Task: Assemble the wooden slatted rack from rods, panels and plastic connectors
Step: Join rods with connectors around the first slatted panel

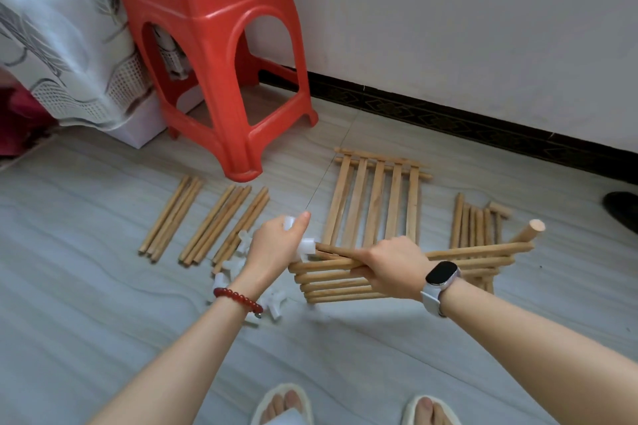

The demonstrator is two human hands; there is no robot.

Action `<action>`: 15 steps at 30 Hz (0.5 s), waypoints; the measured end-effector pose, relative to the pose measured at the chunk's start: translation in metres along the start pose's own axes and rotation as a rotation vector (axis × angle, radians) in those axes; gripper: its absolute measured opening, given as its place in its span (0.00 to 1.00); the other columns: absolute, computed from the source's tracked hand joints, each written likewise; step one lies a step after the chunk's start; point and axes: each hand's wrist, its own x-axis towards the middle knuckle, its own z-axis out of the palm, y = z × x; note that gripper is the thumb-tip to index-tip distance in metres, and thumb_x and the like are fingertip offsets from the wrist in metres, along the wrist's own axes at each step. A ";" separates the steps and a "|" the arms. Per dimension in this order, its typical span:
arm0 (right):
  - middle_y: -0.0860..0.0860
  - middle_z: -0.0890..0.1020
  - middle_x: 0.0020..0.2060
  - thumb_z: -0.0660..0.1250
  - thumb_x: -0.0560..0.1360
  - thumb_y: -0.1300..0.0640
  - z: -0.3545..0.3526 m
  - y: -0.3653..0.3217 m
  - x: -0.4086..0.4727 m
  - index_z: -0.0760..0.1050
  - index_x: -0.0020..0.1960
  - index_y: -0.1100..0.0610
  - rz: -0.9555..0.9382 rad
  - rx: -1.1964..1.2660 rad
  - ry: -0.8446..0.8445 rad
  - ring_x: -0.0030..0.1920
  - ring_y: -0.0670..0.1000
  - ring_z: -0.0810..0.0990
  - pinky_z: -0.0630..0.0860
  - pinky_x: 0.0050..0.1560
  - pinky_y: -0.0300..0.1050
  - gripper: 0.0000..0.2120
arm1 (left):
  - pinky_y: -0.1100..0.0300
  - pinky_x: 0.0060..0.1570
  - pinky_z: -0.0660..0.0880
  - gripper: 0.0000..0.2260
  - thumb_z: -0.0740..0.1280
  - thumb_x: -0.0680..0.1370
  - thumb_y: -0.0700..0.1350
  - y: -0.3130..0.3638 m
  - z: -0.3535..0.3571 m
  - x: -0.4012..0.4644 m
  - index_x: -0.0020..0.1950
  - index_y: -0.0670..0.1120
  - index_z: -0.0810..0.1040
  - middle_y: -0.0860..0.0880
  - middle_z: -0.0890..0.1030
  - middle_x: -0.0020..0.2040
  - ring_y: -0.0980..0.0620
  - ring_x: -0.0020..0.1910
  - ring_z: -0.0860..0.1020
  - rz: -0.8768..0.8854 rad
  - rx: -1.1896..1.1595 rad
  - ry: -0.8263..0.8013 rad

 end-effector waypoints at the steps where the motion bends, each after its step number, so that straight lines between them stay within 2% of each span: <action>1: 0.52 0.79 0.38 0.54 0.80 0.48 -0.008 0.002 0.004 0.71 0.55 0.49 0.000 -0.032 0.059 0.41 0.58 0.79 0.68 0.35 0.44 0.09 | 0.56 0.35 0.65 0.22 0.60 0.79 0.54 0.003 -0.008 0.004 0.32 0.38 0.68 0.46 0.72 0.30 0.50 0.31 0.70 0.034 -0.058 0.037; 3: 0.50 0.76 0.35 0.53 0.80 0.49 -0.019 0.008 0.015 0.70 0.51 0.50 -0.004 -0.084 0.181 0.38 0.57 0.78 0.68 0.34 0.44 0.09 | 0.60 0.35 0.67 0.22 0.61 0.78 0.53 0.013 -0.022 0.016 0.35 0.34 0.74 0.51 0.75 0.28 0.55 0.30 0.72 0.117 -0.106 0.113; 5: 0.50 0.77 0.39 0.52 0.81 0.50 -0.021 0.017 0.027 0.70 0.55 0.50 0.013 -0.079 0.248 0.40 0.55 0.76 0.66 0.33 0.44 0.10 | 0.69 0.32 0.66 0.19 0.61 0.78 0.54 0.019 -0.028 0.025 0.37 0.40 0.77 0.54 0.77 0.30 0.62 0.31 0.73 0.208 -0.037 0.142; 7: 0.51 0.76 0.46 0.50 0.81 0.51 -0.008 0.026 0.038 0.66 0.65 0.50 0.054 -0.023 0.200 0.46 0.54 0.74 0.65 0.38 0.45 0.14 | 0.71 0.36 0.66 0.14 0.63 0.77 0.55 0.013 -0.022 0.028 0.38 0.47 0.77 0.55 0.78 0.37 0.63 0.38 0.73 0.297 0.072 0.113; 10: 0.54 0.71 0.54 0.52 0.80 0.57 0.035 0.035 0.060 0.53 0.74 0.48 0.120 0.003 0.004 0.55 0.56 0.70 0.62 0.48 0.48 0.23 | 0.63 0.52 0.68 0.11 0.64 0.77 0.54 -0.026 0.001 0.031 0.48 0.48 0.80 0.54 0.77 0.49 0.57 0.52 0.73 0.395 0.168 0.004; 13: 0.54 0.69 0.54 0.54 0.78 0.62 0.081 0.038 0.074 0.48 0.75 0.47 0.117 -0.035 -0.064 0.55 0.56 0.67 0.63 0.53 0.49 0.30 | 0.62 0.60 0.65 0.19 0.57 0.78 0.58 -0.077 0.019 0.031 0.61 0.49 0.77 0.57 0.73 0.56 0.58 0.60 0.70 0.304 0.081 -0.016; 15: 0.55 0.68 0.57 0.53 0.78 0.64 0.113 0.035 0.077 0.46 0.76 0.47 0.103 -0.063 -0.143 0.57 0.56 0.66 0.63 0.54 0.51 0.31 | 0.60 0.61 0.66 0.17 0.55 0.80 0.54 -0.118 0.029 0.031 0.62 0.48 0.76 0.55 0.73 0.56 0.55 0.61 0.70 0.168 0.024 0.075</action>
